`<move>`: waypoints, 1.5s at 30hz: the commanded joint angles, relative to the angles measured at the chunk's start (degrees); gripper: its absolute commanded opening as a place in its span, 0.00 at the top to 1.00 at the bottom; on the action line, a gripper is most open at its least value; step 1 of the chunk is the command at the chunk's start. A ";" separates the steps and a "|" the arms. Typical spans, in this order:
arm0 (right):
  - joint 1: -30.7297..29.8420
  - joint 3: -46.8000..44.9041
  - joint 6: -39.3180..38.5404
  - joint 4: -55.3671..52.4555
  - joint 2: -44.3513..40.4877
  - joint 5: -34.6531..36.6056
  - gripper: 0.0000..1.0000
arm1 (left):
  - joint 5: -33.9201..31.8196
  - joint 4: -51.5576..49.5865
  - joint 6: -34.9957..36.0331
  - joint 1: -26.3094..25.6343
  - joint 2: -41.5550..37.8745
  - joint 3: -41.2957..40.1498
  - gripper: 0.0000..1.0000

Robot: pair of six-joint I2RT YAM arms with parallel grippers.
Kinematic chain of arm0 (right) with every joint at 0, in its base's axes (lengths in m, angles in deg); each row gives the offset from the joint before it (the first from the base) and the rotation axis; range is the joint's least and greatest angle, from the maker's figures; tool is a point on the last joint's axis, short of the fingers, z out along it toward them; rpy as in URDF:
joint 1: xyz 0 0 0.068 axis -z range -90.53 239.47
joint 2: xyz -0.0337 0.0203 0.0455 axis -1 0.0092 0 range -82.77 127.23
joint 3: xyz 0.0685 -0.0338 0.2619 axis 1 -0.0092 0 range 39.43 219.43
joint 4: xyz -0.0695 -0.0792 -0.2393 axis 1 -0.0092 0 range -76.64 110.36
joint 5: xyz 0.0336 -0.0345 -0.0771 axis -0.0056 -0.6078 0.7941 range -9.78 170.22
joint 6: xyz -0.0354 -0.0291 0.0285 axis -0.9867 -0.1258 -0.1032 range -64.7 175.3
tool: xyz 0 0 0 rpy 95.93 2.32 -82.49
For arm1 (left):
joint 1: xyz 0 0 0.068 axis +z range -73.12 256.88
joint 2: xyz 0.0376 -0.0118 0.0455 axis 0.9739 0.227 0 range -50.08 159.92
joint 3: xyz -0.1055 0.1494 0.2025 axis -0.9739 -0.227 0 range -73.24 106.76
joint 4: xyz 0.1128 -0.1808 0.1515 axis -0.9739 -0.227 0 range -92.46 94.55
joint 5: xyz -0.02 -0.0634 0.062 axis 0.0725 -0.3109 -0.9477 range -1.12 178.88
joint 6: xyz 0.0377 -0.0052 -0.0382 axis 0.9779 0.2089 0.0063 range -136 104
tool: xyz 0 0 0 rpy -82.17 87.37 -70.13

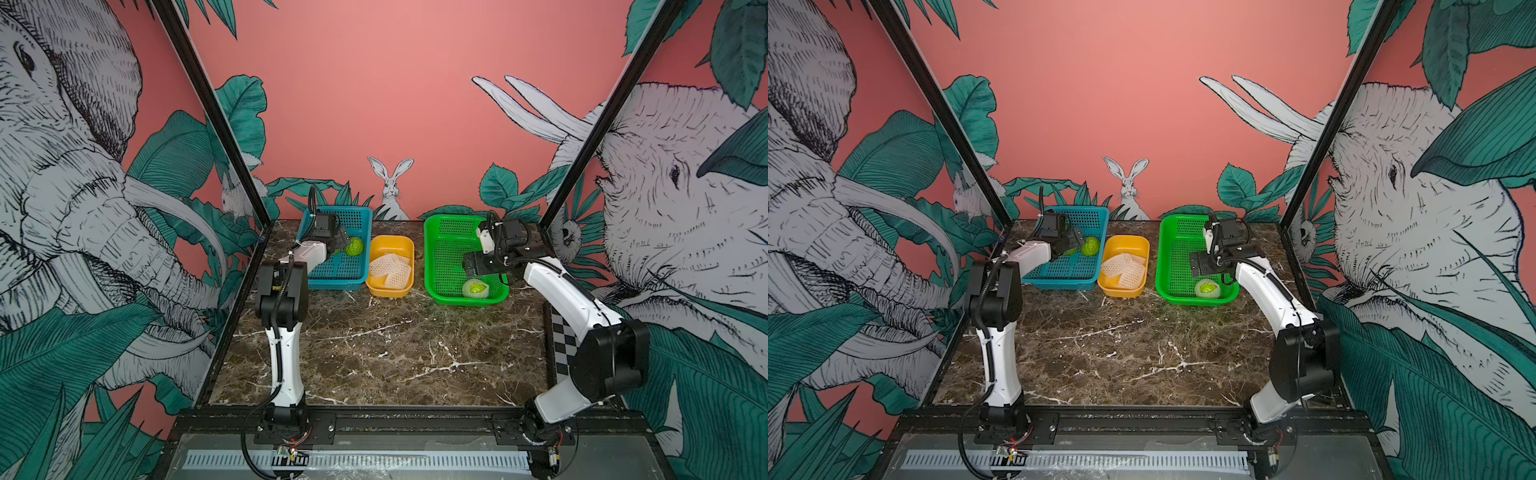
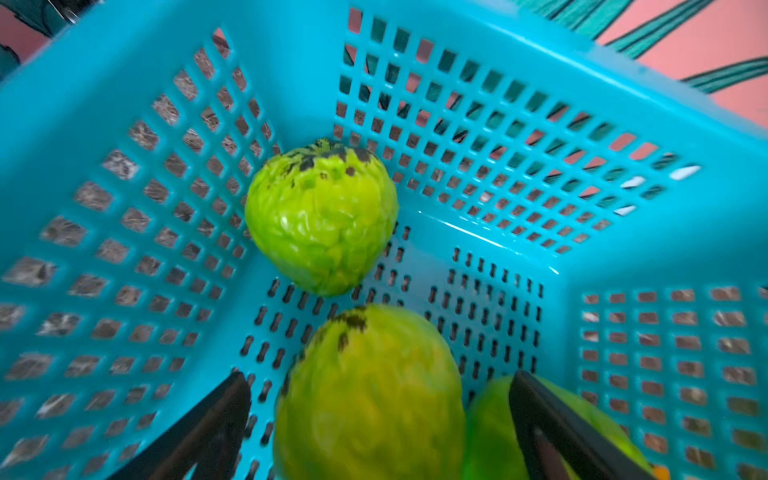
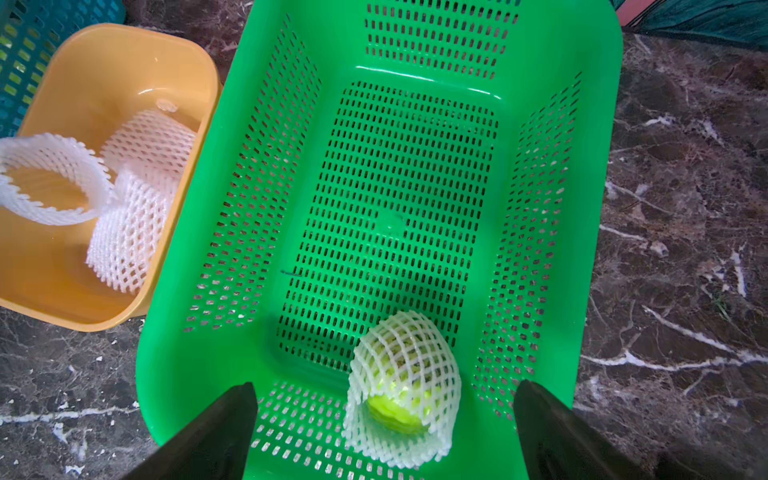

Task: Sleeve custard apples in foam nets
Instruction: Pick up the custard apple from the basket.

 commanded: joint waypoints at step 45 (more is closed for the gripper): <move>1.32 -20.81 17.91 16.05 -16.88 0.11 0.02 | 13.46 11.07 -7.24 -30.87 -47.95 -46.66 0.35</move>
